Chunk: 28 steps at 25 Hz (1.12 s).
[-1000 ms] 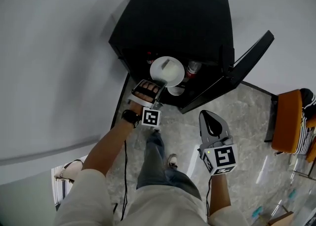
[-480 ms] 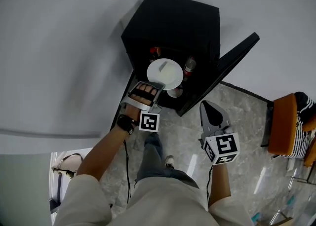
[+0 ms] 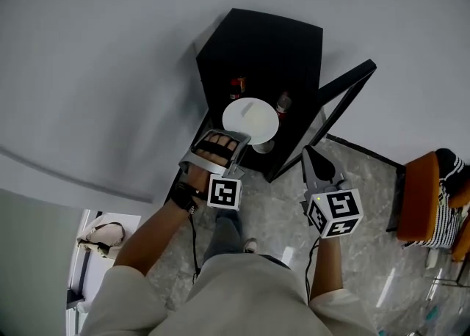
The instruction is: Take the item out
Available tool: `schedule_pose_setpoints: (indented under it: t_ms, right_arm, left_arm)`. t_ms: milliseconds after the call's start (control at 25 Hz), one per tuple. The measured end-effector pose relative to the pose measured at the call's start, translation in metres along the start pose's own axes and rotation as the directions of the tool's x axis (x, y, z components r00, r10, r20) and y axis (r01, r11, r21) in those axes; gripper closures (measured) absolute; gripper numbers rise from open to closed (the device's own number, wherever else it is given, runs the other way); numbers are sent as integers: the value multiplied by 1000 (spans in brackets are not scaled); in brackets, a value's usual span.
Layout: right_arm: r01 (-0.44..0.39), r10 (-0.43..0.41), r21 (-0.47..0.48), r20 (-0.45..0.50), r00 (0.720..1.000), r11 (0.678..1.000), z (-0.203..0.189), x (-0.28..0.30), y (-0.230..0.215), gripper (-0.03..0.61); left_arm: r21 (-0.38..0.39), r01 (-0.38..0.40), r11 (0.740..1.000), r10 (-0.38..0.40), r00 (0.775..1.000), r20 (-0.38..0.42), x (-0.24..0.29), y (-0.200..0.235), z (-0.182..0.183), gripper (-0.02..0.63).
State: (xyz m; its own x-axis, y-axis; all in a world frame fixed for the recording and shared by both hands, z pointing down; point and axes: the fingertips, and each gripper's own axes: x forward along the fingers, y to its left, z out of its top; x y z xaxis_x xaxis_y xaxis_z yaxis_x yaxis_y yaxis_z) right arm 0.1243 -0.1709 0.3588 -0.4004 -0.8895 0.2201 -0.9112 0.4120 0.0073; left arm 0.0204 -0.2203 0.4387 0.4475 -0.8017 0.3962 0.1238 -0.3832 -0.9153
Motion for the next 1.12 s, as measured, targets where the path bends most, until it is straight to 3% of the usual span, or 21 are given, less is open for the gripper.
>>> schedule_pose_setpoints:
  t_ms: [560, 1120]
  right_arm:
    - [-35, 35, -36, 13, 999, 999, 24, -45, 24, 571]
    - [-32, 35, -101, 31, 999, 994, 34, -64, 46, 572]
  left_arm:
    - [-5, -85, 996, 84, 995, -58, -104, 50, 18, 603]
    - [-6, -102, 995, 102, 992, -69, -148, 56, 31, 600]
